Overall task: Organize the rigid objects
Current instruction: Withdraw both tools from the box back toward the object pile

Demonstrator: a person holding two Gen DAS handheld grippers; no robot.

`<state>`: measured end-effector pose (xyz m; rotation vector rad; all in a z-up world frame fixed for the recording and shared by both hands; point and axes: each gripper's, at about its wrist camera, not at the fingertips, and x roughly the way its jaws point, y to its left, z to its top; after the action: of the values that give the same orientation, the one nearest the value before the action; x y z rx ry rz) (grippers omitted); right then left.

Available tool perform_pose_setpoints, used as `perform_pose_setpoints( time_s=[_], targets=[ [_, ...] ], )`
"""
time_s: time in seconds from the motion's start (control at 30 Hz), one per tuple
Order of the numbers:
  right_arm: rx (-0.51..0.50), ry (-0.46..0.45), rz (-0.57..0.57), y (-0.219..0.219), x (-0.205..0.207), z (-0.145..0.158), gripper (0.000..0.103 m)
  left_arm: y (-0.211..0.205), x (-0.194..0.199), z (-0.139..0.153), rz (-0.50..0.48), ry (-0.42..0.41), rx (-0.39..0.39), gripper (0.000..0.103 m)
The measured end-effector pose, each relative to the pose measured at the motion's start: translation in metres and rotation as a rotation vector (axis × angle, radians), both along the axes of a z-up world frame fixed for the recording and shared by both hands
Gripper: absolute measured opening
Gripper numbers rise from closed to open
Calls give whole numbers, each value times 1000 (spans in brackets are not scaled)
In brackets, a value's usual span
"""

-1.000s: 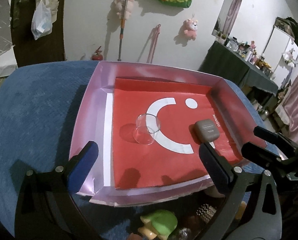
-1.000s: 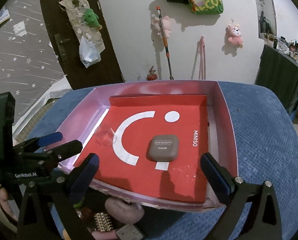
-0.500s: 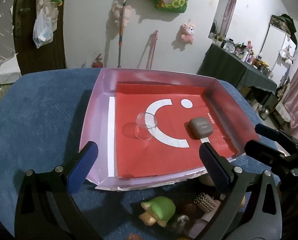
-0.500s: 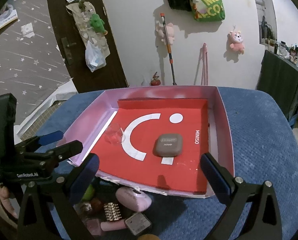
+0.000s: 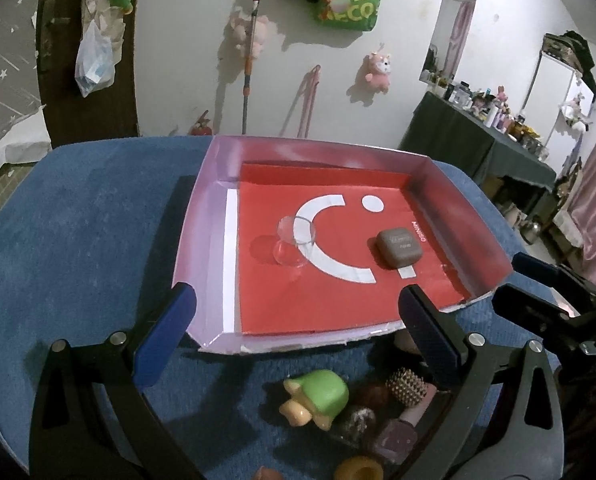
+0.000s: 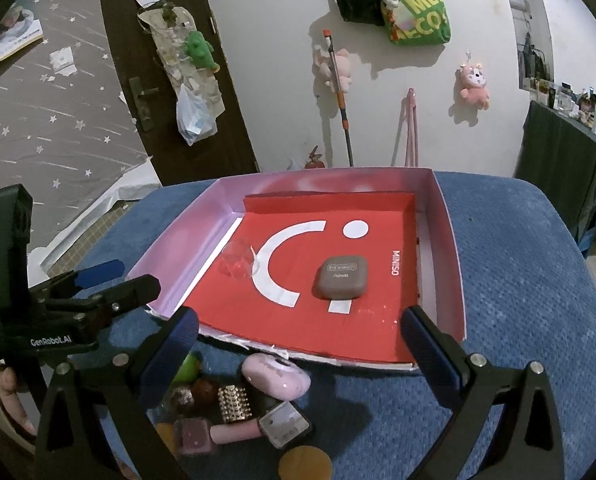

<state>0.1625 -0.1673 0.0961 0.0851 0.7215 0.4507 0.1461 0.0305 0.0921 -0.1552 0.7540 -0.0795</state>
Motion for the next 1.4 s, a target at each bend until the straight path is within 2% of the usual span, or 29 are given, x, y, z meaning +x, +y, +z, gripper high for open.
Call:
perform_pose_setpoints(
  time_s=[0.57,0.8,1.4],
  targets=[
    [-14,18,10,4,-31,-22,103,-8,-31,-17,-16,14,34,103],
    [-32,13,0,5,-40,-31,103,-9,-37,-26,-34,39,-3,103],
    [-45,58,-6,-1,-50,-56,103,-18,-63,-42,-50,64,3,103]
  ],
)
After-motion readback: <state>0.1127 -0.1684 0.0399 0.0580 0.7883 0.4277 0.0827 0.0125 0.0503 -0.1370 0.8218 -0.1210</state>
